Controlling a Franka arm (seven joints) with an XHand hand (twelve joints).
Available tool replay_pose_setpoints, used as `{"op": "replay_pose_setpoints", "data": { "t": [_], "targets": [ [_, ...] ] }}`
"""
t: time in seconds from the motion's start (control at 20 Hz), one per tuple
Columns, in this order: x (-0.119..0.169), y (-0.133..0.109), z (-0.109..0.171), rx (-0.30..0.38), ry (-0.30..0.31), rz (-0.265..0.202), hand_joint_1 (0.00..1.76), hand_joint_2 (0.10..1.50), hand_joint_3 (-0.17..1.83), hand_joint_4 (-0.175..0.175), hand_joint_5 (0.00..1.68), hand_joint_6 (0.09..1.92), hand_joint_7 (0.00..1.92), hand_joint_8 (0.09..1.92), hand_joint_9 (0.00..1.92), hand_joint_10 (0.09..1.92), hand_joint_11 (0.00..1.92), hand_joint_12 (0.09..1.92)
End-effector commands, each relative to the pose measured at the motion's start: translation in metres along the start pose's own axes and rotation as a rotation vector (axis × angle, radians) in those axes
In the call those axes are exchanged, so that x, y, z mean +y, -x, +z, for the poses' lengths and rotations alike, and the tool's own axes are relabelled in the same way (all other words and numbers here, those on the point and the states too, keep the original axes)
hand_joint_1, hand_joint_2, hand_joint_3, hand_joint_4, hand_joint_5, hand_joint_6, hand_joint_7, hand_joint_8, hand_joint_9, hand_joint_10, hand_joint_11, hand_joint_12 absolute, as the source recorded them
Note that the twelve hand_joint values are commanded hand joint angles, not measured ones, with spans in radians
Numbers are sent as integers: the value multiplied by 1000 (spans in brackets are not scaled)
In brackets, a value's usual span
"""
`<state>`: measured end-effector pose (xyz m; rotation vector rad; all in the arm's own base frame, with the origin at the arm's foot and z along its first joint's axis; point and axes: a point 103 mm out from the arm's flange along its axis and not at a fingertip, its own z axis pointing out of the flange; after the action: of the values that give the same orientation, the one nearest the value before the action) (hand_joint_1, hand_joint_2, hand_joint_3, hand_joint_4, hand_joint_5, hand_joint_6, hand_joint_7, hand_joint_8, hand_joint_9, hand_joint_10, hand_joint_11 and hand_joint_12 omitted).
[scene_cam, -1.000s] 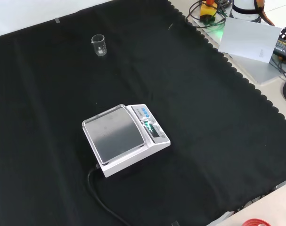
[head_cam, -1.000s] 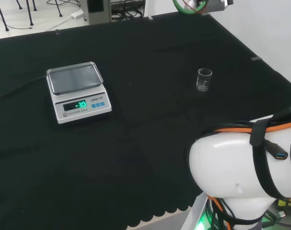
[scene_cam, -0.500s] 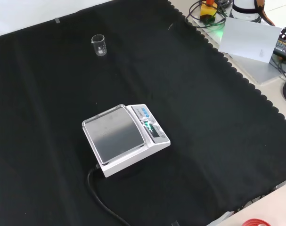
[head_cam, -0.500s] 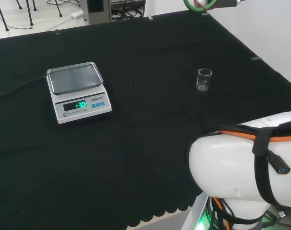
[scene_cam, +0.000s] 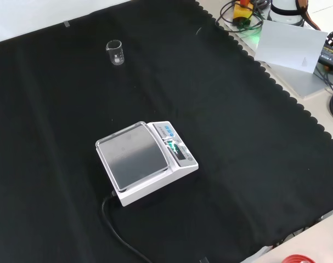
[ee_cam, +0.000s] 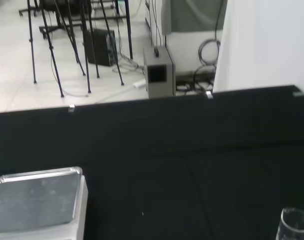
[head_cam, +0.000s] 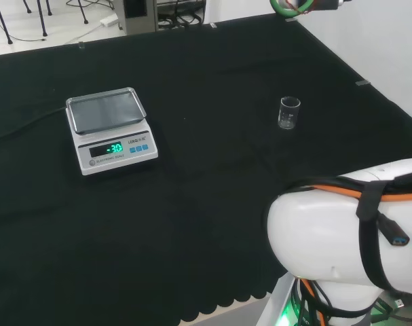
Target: Pick up the beaker.
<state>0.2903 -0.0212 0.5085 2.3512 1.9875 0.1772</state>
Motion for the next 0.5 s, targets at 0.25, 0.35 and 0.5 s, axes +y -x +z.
{"op": "replay_pose_setpoints", "data": {
  "t": [0.25,0.35,0.5],
  "targets": [
    [90,46,106,-28,-121,-14,699,1156,-175,-60,535,637,444,699,551,785,153,1423],
    [96,54,116,-30,-121,-10,700,1157,-175,-60,535,638,445,700,553,785,157,1422],
    [102,70,125,-69,-114,7,703,1157,-175,-61,535,640,445,700,552,783,160,1420]
  ]
}}
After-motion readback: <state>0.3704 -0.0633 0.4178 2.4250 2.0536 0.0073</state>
